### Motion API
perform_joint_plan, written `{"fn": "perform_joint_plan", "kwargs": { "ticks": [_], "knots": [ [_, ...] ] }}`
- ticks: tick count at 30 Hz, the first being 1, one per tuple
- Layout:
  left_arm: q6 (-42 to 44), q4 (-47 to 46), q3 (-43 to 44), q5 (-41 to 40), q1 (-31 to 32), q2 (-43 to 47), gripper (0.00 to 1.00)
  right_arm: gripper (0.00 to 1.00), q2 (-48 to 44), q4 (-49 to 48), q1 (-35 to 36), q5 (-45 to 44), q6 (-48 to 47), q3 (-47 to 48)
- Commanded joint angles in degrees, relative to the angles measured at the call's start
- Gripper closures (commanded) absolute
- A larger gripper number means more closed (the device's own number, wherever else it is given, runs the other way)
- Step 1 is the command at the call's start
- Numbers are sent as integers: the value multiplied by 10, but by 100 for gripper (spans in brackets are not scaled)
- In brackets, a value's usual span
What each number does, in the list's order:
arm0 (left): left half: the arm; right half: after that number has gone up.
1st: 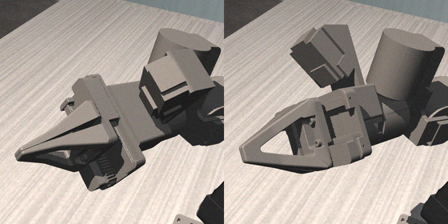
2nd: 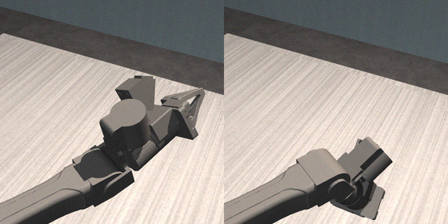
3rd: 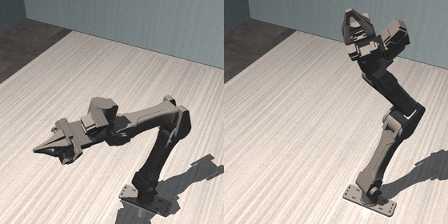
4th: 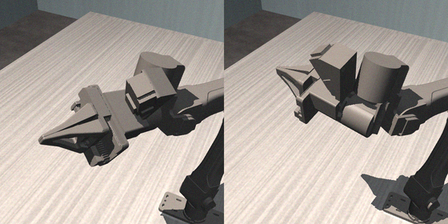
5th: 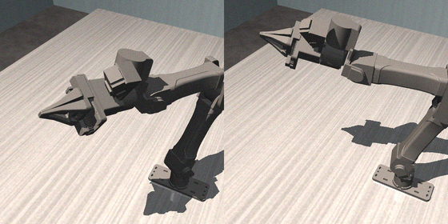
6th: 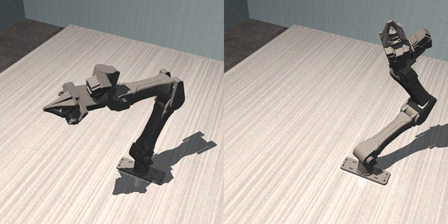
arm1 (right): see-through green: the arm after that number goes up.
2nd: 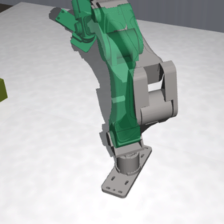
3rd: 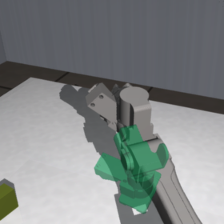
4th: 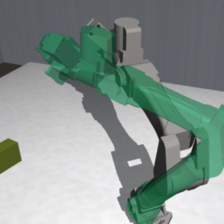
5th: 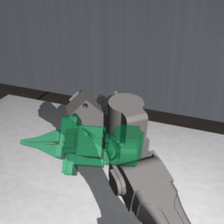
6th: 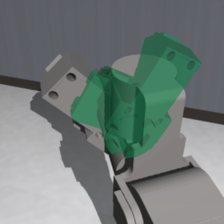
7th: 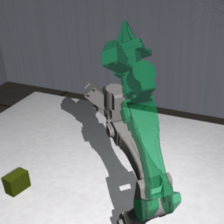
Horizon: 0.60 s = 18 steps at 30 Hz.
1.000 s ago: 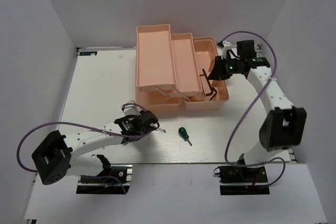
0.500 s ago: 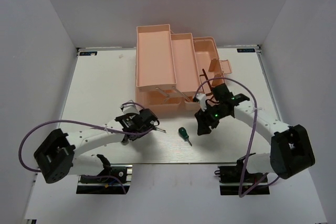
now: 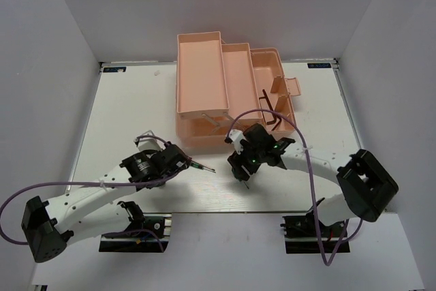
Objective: Sort the tools into containers
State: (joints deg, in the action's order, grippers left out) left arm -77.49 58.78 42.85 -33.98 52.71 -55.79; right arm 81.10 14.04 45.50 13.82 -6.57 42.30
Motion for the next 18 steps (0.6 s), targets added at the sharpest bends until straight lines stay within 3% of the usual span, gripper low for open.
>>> {"fn": "perform_joint_plan", "kwargs": {
  "ticks": [1, 7, 10, 11, 14, 15, 18],
  "knots": [
    [-42, 73, -10, -26, 2, 46, 3, 31, 19, -77, 34, -76, 35, -3],
    [-76, 105, -43, -33, 2, 90, 0, 34, 58, -71, 61, -136, 37, 7],
    [-76, 96, -63, -33, 2, 81, 0, 53, 69, -50, 68, -159, 30, 12],
    [-81, 88, -68, -26, 2, 70, 0, 67, 71, -44, 68, -160, 31, 15],
    [-92, 83, -89, -26, 2, 62, 0, 83, 61, 0, 67, -150, 15, 23],
    [-98, 75, -94, -26, 2, 62, 0, 91, 53, 12, 66, -124, 8, 27],
    [-98, 70, -119, -26, -3, 78, 0, 100, 6, 105, 60, -23, -62, 79]
  ]
}}
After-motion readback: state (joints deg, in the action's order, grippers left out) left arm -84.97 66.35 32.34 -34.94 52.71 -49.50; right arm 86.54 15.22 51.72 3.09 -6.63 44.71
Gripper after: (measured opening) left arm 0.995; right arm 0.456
